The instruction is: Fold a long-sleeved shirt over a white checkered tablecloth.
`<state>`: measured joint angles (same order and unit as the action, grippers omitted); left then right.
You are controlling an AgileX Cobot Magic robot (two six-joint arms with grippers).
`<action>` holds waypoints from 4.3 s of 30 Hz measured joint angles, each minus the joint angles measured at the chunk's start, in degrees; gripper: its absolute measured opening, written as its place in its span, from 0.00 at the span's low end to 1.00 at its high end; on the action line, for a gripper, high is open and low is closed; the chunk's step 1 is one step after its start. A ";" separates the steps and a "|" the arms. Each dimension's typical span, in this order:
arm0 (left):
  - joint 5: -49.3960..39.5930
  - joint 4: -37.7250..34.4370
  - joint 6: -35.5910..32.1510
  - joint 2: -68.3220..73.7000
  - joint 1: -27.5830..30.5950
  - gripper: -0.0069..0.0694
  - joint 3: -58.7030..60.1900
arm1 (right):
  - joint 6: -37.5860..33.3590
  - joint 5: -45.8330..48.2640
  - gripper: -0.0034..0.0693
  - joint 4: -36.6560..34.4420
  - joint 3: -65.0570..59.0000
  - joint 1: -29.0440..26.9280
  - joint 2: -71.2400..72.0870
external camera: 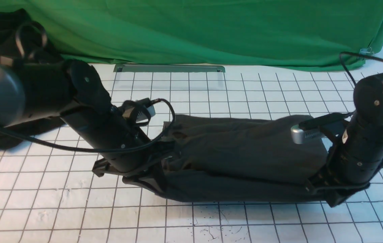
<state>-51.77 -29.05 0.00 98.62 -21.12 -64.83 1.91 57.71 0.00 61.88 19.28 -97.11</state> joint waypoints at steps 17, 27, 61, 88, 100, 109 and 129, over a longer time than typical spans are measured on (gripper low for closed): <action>8.58 -0.20 1.52 -2.33 -5.78 0.11 9.46 | 1.46 -4.91 0.26 0.00 -10.25 0.00 1.62; 7.02 3.35 2.02 -3.15 -5.44 0.42 8.44 | 1.17 1.21 0.61 0.00 -8.42 0.00 2.66; 9.66 11.53 4.66 -28.32 -2.77 0.09 10.04 | -5.56 -24.54 0.06 0.00 -28.08 0.00 90.19; 20.12 14.67 2.85 -28.56 -2.77 0.09 10.35 | -4.69 -41.13 0.10 0.00 -37.05 -0.06 91.23; 21.95 14.74 2.82 -28.56 -2.77 0.09 10.42 | -4.65 -46.30 0.14 0.50 -49.66 -0.56 93.24; 22.06 14.74 2.79 -28.56 -2.77 0.09 10.42 | -4.65 -45.75 0.16 0.69 -59.85 -8.80 96.91; 17.21 16.79 2.79 -33.20 -2.77 0.09 10.42 | -3.20 -44.98 0.24 1.34 -62.21 -18.81 97.01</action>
<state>-34.56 -12.26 2.79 65.41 -23.89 -54.42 -1.28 12.73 1.34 -0.34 0.47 -0.10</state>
